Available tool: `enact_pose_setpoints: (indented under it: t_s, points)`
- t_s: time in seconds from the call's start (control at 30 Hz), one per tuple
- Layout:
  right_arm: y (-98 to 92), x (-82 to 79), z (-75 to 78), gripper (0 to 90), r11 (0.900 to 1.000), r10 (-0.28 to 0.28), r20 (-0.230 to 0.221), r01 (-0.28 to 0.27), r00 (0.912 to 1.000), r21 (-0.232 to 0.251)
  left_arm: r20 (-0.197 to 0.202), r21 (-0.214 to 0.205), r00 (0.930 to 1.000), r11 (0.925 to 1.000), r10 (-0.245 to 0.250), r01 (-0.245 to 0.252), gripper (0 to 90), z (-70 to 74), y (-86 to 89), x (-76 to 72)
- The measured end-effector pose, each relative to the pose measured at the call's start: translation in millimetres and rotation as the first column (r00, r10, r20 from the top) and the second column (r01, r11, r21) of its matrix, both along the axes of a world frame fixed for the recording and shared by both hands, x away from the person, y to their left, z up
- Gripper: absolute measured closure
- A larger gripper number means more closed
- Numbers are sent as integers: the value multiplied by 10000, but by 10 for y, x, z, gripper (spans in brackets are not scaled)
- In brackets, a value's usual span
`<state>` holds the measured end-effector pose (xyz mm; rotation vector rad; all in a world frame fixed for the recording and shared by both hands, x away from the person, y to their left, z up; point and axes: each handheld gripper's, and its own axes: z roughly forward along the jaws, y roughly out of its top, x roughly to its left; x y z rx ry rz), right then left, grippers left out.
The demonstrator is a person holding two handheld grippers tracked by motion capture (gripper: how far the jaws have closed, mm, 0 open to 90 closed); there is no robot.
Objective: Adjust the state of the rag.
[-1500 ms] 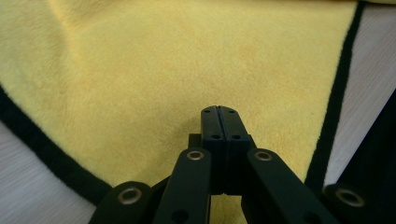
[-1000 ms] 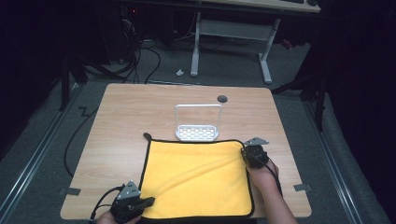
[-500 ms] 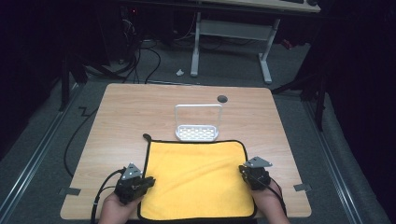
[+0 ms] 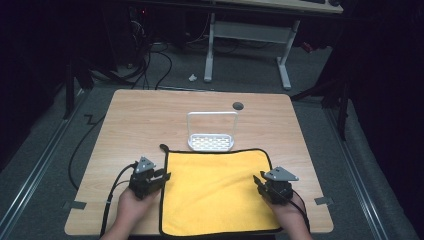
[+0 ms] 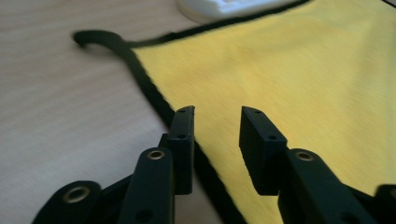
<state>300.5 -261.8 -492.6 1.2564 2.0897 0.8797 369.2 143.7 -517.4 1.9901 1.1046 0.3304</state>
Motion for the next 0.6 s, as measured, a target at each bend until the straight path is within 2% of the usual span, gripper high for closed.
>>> enact_pose_setpoints:
  t_s: [0.13,0.37,0.43,0.47,0.57,0.6]
  points:
    - [114,-43,-3,659,9997,158,197,-161,9997,157,-69,-18,9987,9987,501,-501,582,-23,-23,238]
    - [222,-100,-85,651,9987,460,119,-462,9989,194,124,404,9976,9968,686,-691,530,-15,-160,497]
    - [248,-117,-110,654,9980,583,63,-585,9983,234,-28,552,9960,9945,898,-895,514,-33,-191,555]
    - [264,-128,-118,653,9976,644,-12,-643,9979,258,-114,466,9951,9941,981,-975,510,-51,-197,577]
    - [322,-142,-137,617,9947,984,-152,-979,9950,301,-375,594,9898,9890,1377,-1354,496,-104,-220,618]
    - [343,-145,-133,607,9938,1063,-154,-1057,9942,352,-268,634,9892,9878,1444,-1425,486,-117,-227,617]
